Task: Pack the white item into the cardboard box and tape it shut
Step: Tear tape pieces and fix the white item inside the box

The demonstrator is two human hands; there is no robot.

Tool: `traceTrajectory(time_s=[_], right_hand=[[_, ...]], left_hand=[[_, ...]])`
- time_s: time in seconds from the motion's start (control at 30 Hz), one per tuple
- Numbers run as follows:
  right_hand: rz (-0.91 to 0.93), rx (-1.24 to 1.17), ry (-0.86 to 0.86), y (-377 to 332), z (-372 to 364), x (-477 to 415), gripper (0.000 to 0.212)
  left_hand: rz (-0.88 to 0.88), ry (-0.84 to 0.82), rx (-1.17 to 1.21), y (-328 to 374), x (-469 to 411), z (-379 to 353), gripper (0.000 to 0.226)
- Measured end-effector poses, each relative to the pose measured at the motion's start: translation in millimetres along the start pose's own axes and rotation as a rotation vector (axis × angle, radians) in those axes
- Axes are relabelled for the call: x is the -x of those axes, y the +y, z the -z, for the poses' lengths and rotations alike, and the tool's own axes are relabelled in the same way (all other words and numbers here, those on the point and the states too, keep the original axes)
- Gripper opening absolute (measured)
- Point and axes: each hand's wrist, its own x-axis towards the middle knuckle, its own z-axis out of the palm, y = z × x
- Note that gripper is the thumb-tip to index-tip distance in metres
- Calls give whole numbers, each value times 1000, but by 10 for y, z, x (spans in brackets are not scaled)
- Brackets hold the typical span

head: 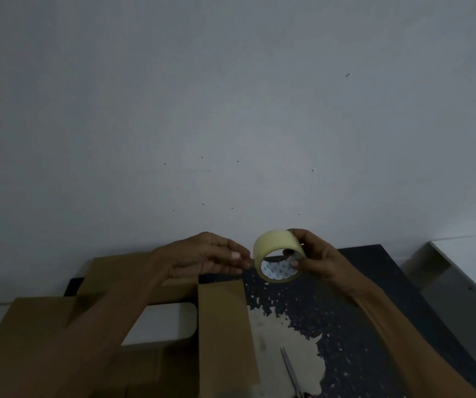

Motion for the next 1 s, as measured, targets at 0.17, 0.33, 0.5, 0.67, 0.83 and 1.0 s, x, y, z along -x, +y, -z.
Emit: traceTrajectory(time_s=[0.17, 0.33, 0.5, 0.67, 0.83, 1.0], right_hand=[[1, 124, -73, -84, 48, -28, 43], [-7, 191, -137, -111, -44, -1, 40], [50, 443, -49, -49, -218, 54, 23], [146, 542, 17, 182, -314, 71, 46], [-27, 655, 59, 576, -87, 189, 53], [26, 639, 88, 667, -72, 245, 44]], left_hand=[[41, 135, -23, -8, -72, -104, 42], [-41, 295, -222, -64, -192, -120, 46], [-55, 417, -428, -37, -270, -91, 26], [-126, 458, -451, -35, -352, -196, 12], [-173, 485, -548, -25, -393, -211, 13], [-207, 544, -588, -55, -479, -215, 13]])
